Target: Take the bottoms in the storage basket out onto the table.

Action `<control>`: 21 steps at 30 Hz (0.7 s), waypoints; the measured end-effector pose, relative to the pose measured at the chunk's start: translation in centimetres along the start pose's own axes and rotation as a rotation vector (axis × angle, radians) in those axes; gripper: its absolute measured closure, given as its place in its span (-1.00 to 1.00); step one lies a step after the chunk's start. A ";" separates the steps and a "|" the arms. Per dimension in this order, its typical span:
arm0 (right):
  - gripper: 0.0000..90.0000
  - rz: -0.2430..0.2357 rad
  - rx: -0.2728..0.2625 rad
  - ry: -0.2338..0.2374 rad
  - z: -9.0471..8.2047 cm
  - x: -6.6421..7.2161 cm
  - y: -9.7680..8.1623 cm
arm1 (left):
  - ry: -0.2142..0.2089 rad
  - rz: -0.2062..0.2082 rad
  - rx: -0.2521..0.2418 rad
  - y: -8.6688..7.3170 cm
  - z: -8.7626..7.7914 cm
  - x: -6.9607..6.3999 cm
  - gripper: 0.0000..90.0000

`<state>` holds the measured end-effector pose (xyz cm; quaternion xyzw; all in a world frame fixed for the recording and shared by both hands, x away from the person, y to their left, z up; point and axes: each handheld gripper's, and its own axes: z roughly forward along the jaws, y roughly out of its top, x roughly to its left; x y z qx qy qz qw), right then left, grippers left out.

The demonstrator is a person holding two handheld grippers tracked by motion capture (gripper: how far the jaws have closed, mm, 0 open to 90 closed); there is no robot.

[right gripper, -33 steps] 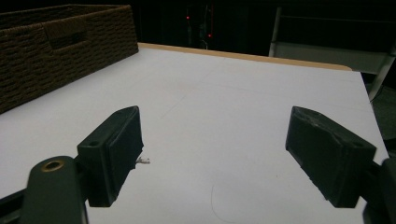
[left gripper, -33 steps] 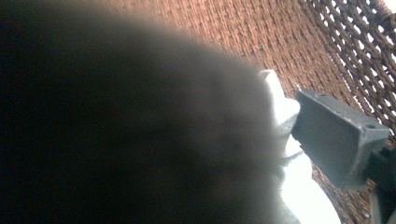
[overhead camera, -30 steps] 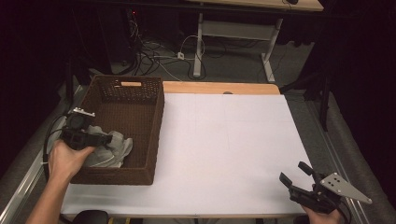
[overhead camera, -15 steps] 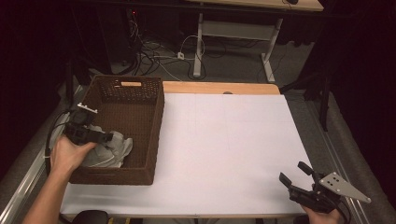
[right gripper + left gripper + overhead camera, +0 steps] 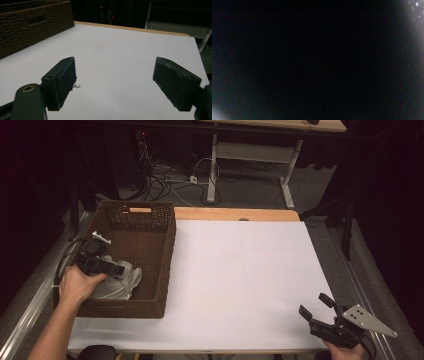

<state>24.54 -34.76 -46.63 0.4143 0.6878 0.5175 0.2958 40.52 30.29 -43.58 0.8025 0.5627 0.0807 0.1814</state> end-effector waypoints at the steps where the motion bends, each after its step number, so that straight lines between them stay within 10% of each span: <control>1: -0.57 0.000 0.000 0.000 0.0 0.0 0.0 | -0.003 0.004 0.008 0.0 0.2 0.0 -0.76; 8: -0.56 -0.001 -0.001 0.000 0.0 0.0 0.0 | 0.003 -0.013 0.116 0.2 1.8 0.3 -0.92; 21: -0.56 -0.006 -0.002 0.000 0.0 0.0 0.0 | 0.019 0.034 0.131 0.1 3.2 -0.2 -0.93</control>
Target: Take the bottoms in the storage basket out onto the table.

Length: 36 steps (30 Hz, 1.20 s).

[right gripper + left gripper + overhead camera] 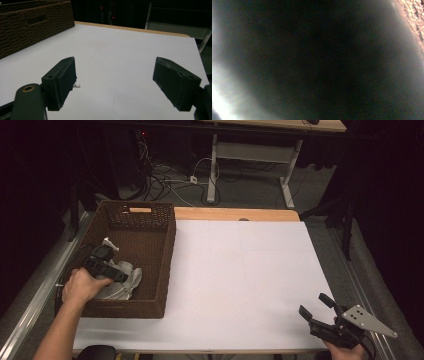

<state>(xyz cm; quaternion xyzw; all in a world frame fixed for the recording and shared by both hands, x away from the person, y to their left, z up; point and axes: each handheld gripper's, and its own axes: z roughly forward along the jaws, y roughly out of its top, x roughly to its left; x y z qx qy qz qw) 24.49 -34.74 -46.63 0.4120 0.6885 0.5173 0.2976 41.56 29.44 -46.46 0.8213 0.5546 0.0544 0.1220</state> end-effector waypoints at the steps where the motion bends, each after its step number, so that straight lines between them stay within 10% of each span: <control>1: -0.56 0.000 0.000 0.001 0.0 0.0 0.0 | 0.002 -0.001 0.001 0.0 0.1 0.0 -0.93; 17: -0.56 -0.007 0.005 0.010 0.1 0.1 0.0 | -0.020 -0.009 0.079 0.3 1.7 -0.4 -0.82; 36: -0.56 -0.015 0.013 0.016 0.2 0.1 0.0 | 0.014 -0.012 0.097 0.6 0.6 -1.2 0.04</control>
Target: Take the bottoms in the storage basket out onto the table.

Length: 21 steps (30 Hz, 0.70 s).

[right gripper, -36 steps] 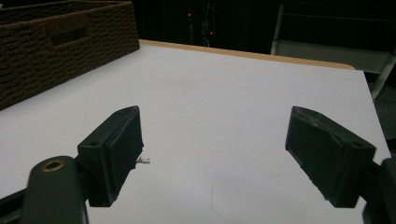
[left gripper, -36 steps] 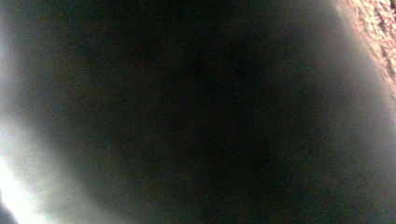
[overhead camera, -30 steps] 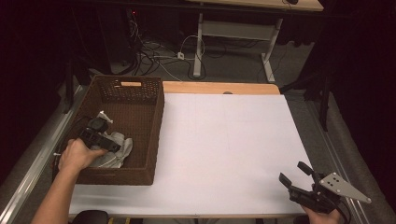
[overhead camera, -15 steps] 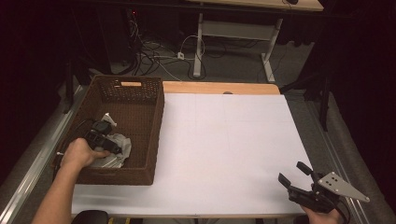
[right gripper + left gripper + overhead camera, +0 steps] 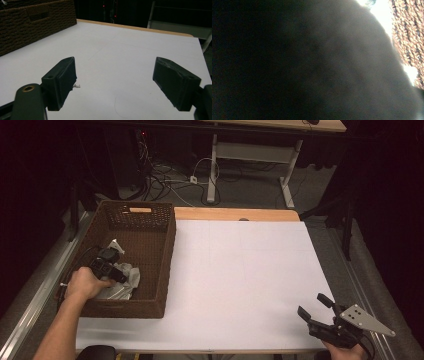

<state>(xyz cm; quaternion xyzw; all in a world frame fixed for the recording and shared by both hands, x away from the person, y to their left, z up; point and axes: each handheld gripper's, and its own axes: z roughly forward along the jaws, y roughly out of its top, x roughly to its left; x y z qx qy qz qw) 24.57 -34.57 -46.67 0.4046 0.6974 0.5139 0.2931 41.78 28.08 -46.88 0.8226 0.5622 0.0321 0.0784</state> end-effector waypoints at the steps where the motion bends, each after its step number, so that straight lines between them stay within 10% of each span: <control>1: -0.56 0.001 0.000 0.000 0.0 0.0 0.0 | 0.000 -0.001 -0.007 0.0 -0.1 0.0 0.06; 21: -0.56 0.004 -0.010 0.007 -0.1 0.0 0.0 | -0.038 -0.005 -0.149 -0.5 -3.5 0.5 0.22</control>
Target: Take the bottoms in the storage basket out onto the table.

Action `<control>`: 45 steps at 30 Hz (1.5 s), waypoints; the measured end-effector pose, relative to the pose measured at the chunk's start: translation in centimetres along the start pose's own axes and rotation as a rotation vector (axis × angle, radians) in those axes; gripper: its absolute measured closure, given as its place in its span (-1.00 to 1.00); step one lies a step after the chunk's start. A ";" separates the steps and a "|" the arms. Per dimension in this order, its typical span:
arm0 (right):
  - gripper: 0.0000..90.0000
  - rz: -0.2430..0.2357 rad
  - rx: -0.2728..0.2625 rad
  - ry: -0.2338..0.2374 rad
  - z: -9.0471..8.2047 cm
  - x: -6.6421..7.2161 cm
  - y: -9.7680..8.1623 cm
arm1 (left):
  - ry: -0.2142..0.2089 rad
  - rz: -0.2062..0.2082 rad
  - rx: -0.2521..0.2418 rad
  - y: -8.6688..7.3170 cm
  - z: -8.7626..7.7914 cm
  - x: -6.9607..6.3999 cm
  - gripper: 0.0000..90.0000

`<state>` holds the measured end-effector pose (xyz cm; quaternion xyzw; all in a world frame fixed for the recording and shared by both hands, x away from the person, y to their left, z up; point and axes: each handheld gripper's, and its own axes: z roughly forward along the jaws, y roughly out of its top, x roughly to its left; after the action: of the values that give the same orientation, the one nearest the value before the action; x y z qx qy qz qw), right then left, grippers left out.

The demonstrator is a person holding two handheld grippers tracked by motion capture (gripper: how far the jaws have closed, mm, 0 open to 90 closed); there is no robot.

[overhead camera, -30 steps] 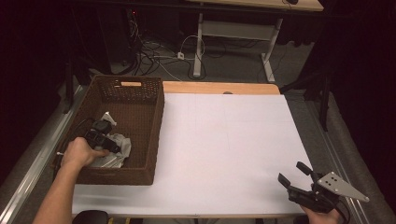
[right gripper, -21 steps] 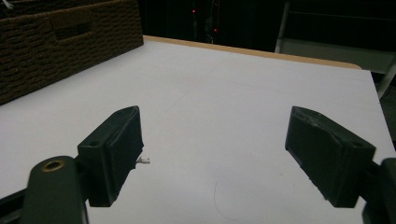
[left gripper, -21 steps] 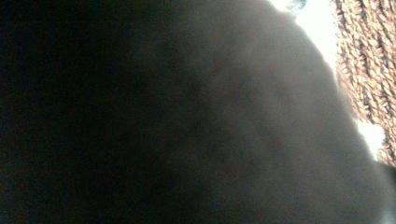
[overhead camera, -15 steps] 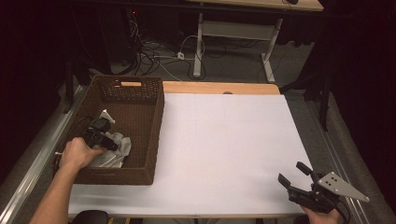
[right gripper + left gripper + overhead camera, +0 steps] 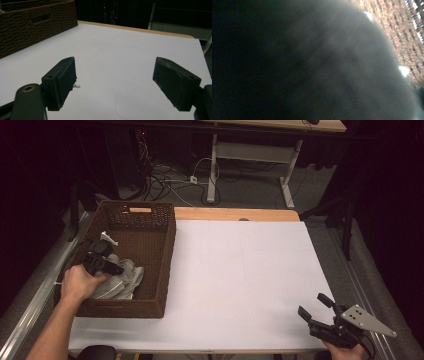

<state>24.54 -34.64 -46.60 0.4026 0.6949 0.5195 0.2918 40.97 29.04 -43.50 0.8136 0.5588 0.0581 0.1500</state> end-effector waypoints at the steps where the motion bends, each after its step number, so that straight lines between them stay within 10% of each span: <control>1: -0.56 -0.001 -0.001 0.000 0.0 0.0 0.0 | 0.000 -0.002 -0.011 0.0 -0.2 0.0 0.23; 45: -0.56 0.004 0.000 -0.002 0.0 -0.1 0.0 | -0.129 -0.023 -0.352 0.8 -8.9 -1.1 0.24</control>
<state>24.58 -34.74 -46.61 0.4046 0.6939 0.5194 0.2916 38.97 29.35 -34.72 0.7705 0.5383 0.1010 0.3261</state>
